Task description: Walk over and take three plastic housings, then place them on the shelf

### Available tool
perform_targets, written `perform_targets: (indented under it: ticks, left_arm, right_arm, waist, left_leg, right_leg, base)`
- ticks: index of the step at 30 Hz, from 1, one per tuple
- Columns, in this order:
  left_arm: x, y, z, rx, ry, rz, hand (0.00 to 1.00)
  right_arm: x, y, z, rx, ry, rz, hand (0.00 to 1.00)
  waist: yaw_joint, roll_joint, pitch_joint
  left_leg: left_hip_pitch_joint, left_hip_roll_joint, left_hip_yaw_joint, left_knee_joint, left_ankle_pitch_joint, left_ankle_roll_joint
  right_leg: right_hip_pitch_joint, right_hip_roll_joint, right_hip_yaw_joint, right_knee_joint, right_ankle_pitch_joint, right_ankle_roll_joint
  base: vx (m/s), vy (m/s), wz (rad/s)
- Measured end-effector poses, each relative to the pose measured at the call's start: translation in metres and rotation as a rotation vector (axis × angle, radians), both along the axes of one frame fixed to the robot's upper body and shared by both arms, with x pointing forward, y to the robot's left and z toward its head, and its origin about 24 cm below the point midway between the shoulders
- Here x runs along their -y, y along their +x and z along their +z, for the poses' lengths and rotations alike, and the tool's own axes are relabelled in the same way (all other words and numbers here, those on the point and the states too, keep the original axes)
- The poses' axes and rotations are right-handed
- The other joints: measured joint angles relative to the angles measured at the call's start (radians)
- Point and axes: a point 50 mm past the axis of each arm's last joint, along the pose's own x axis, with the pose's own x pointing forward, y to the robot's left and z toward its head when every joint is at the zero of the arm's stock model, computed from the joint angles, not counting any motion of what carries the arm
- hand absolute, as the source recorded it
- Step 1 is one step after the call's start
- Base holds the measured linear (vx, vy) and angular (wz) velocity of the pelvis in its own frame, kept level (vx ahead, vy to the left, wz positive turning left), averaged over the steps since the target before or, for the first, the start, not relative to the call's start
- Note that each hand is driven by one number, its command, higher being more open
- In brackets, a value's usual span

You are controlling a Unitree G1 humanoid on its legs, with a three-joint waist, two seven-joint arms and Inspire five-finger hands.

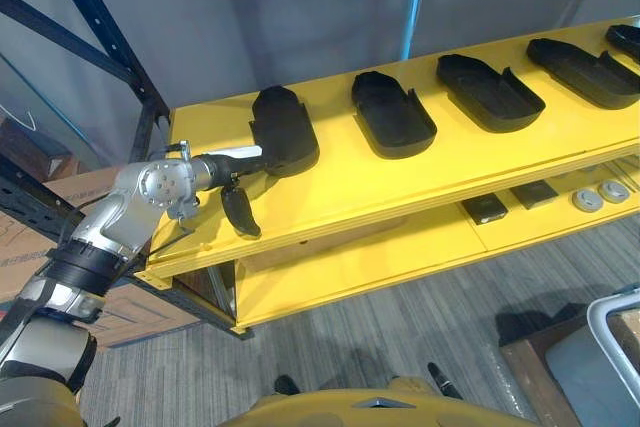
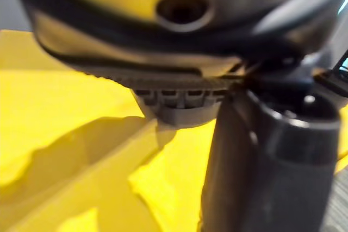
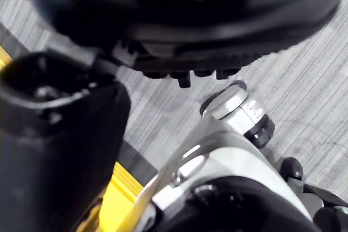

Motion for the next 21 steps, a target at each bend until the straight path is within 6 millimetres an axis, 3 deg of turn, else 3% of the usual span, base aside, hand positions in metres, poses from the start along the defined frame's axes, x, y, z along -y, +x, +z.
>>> perform_targets:
  ticks: [5, 8, 12, 14, 17, 21]
  left_arm:
    - [-0.009, -0.001, -0.007, 0.079, -0.036, 0.05, 1.0]
    - [-0.01, 0.002, 0.003, 0.218, -0.083, 0.092, 1.0]
    - [0.006, -0.002, 0.048, 0.474, -0.312, 0.096, 1.0]
    - [0.017, -0.012, 0.083, 0.623, -0.523, 0.079, 1.0]
    - [0.024, -0.028, 0.115, 0.789, -0.793, 0.072, 1.0]
    - [0.025, -0.065, 0.135, 0.95, -1.112, 0.0, 1.0]
  right_arm:
    - [0.007, 0.0, 0.001, -0.005, -0.013, 0.007, 1.0]
    - [0.009, -0.001, 0.002, -0.006, -0.069, -0.006, 1.0]
    - [0.019, 0.006, 0.008, 0.018, -0.217, -0.055, 1.0]
    - [0.026, 0.017, 0.016, 0.079, -0.308, -0.096, 1.0]
    - [0.036, 0.033, 0.03, 0.183, -0.413, -0.145, 1.0]
    - [0.042, 0.054, 0.053, 0.323, -0.542, -0.217, 1.0]
  waist:
    - [0.004, 0.002, -0.004]
    - [0.012, -0.002, -0.007]
    - [0.018, -0.012, -0.012]
    - [0.014, -0.021, -0.017]
    - [0.012, -0.022, -0.018]
    - [0.012, -0.015, -0.021]
  left_leg:
    - [0.0, 0.0, -0.002, 0.0, 0.0, -0.001]
    - [0.0, -0.001, -0.002, 0.0, -0.001, -0.002]
    - [0.0, -0.001, -0.004, 0.0, -0.001, -0.002]
    - [0.001, 0.0, 0.001, 0.0, -0.001, -0.001]
    - [0.017, 0.0, 0.012, 0.0, 0.001, 0.002]
    - [0.019, 0.002, 0.012, 0.0, 0.001, 0.001]
  right_leg:
    - [0.006, 0.0, -0.003, -0.008, 0.005, 0.002]
    - [0.007, -0.001, -0.004, -0.009, 0.006, 0.003]
    - [0.007, -0.002, -0.006, -0.01, 0.007, 0.003]
    - [0.006, -0.001, 0.0, -0.01, 0.007, 0.003]
    - [0.014, 0.002, 0.007, -0.009, 0.01, 0.002]
    - [0.016, 0.003, 0.005, -0.009, 0.009, 0.002]
  base:
    - [0.0, 0.0, 0.0]
    - [0.0, 0.0, 0.0]
    - [0.0, 0.0, 0.0]
    - [0.0, 0.0, -0.07]
    - [0.0, 0.001, -0.13]
    - [0.0, 0.001, -0.01]
